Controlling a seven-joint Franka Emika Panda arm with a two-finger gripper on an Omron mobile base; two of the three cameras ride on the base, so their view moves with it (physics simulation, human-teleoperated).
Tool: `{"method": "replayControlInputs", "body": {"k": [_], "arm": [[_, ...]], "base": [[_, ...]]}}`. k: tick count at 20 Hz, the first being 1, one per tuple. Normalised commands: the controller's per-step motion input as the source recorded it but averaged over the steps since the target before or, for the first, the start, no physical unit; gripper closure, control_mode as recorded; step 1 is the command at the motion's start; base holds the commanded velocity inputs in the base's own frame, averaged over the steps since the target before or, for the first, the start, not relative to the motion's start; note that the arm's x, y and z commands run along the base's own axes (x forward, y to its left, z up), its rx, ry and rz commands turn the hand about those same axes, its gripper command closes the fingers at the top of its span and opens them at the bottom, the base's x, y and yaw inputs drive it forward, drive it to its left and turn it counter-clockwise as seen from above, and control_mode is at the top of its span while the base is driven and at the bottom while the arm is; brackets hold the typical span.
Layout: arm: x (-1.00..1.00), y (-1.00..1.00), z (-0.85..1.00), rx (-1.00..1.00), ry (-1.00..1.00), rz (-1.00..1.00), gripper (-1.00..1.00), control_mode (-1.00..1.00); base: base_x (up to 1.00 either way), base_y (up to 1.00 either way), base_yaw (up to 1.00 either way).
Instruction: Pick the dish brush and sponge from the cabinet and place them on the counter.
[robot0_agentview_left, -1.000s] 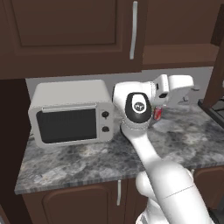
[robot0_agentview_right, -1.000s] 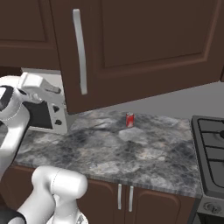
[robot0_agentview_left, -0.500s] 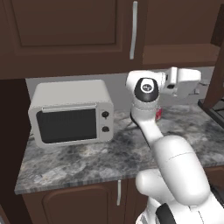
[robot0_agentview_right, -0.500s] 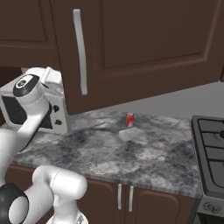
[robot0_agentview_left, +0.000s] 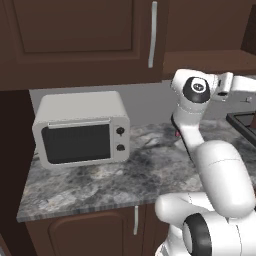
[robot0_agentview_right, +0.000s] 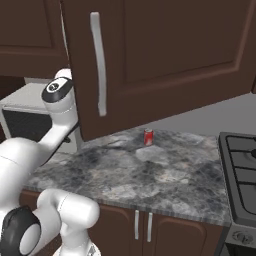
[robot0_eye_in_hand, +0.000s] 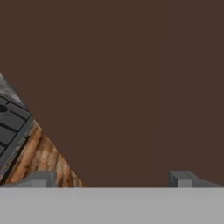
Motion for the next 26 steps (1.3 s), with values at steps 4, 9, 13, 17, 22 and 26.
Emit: {"method": "replayControlInputs", "body": {"k": [4,9,13,17,22,26], "arm": [[-0.01,-0.77,0.0,0.05,-0.18,0.08,-1.0,-1.0],[0.0,-0.73,0.0,0.06,-0.18,0.17,-1.0,-1.0],[0.03,-0.66,-0.03,0.06,-0.18,0.19,-1.0,-1.0],[0.17,-0.56,-0.2,0.02,-0.05,0.22,-1.0,-1.0],[0.14,-0.6,-0.14,0.02,-0.07,0.22,-1.0,-1.0],[0.14,-0.61,-0.13,0.02,-0.08,0.21,-1.0,-1.0]], "base": [[0.0,0.0,0.0],[0.0,0.0,0.0],[0.0,0.0,0.0],[0.0,0.0,0.0],[0.0,0.0,0.0],[0.0,0.0,0.0]]}}
